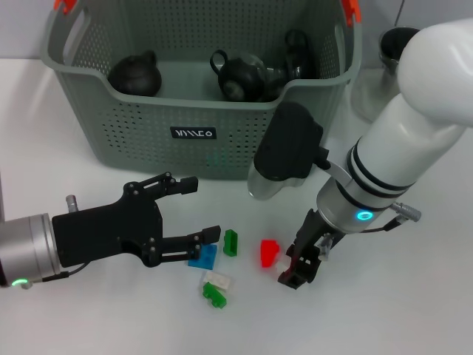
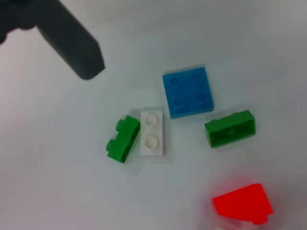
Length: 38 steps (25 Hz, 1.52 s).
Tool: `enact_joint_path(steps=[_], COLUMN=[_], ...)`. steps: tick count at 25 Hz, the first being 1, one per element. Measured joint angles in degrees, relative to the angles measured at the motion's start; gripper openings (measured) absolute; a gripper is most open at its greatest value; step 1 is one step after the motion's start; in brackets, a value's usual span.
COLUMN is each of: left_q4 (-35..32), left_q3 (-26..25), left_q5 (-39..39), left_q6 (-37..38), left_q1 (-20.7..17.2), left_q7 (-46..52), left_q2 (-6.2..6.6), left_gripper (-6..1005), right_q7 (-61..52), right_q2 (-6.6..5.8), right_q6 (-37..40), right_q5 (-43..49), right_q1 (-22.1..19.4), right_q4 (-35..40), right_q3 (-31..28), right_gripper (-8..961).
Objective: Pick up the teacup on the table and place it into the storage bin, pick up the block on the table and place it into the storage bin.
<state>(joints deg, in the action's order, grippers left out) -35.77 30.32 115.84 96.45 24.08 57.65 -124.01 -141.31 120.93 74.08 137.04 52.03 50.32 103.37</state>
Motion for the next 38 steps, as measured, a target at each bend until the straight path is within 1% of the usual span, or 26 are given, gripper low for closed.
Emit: enact_joint_path(steps=[7, 13, 18, 19, 20, 21, 24, 25, 27, 29, 32, 35, 36, 37, 38], left_q4=[0.0, 0.0, -0.1, -0.1, -0.1, -0.1, -0.1, -0.1, -0.1, -0.1, -0.1, -0.1, -0.1, -0.1, -0.1], left_q3=[0.0, -0.1, -0.2, -0.2, -0.2, -0.2, -0.5, -0.8, -1.3, -1.4, -1.5, -1.5, -1.5, -1.5, -1.5], left_q5=[0.0, 0.0, 0.0, 0.0, 0.0, 0.0, 0.0, 0.0, 0.0, 0.0, 0.0, 0.0, 0.0, 0.0, 0.0], left_q6=[-0.1, -0.1, -0.1, -0.1, -0.1, -0.1, 0.0, 0.1, 0.3, 0.4, 0.4, 0.3, 0.3, 0.3, 0.3], left_q1=[0.0, -0.1, -0.4, -0.4, -0.4, -0.4, -0.5, -0.5, -0.6, -0.6, -0.5, -0.5, -0.4, -0.2, -0.2], left_q7=[0.0, 0.0, 0.0, 0.0, 0.0, 0.0, 0.0, 0.0, 0.0, 0.0, 0.0, 0.0, 0.0, 0.0, 0.0], left_q2=[0.00, 0.00, 0.00, 0.00, 0.00, 0.00, 0.00, 0.00, 0.00, 0.00, 0.00, 0.00, 0.00, 0.00, 0.00], left_gripper=[860, 860, 860, 860, 860, 860, 860, 860, 860, 860, 860, 860, 860, 860, 860], right_q7=[0.0, -0.3, -1.7, -2.0, -2.2, -2.2, -2.2, -2.2, -1.8, -1.5, -1.3, -0.4, 0.7, 0.7, 2.1], right_q2=[0.00, -0.19, -0.64, -0.69, -0.68, -0.68, -0.73, -0.73, -0.76, -0.80, -0.82, -0.76, -0.71, -0.71, -0.76], right_q6=[0.1, 1.5, 4.0, 6.0, 6.9, 6.9, 10.9, 10.9, 12.9, 14.9, 18.4, 20.2, 20.1, 20.1, 19.1], right_q5=[-0.1, -0.1, 1.5, 3.7, 4.6, 4.6, 6.5, 6.5, 6.7, 7.2, 7.6, 4.6, 1.2, 1.2, -2.9], right_q1=[0.3, 0.3, -1.4, -2.5, -3.0, -3.0, -4.9, -4.9, -5.9, -6.9, -8.0, -7.3, -5.5, -5.5, -2.3], right_q4=[-0.1, 0.9, 5.8, 9.2, 10.7, 10.7, 16.3, 16.3, 19.0, 22.5, 30.1, 36.2, 38.4, 38.4, 38.6], right_q3=[1.5, 1.3, -0.2, -2.2, -3.1, -3.1, -7.3, -7.3, -9.6, -11.6, -16.3, -22.4, -26.8, -26.8, -33.5], right_gripper=[436, 210, 135, 133, 130, 128, 121, 118, 115, 114, 120, 140, 147, 154, 161])
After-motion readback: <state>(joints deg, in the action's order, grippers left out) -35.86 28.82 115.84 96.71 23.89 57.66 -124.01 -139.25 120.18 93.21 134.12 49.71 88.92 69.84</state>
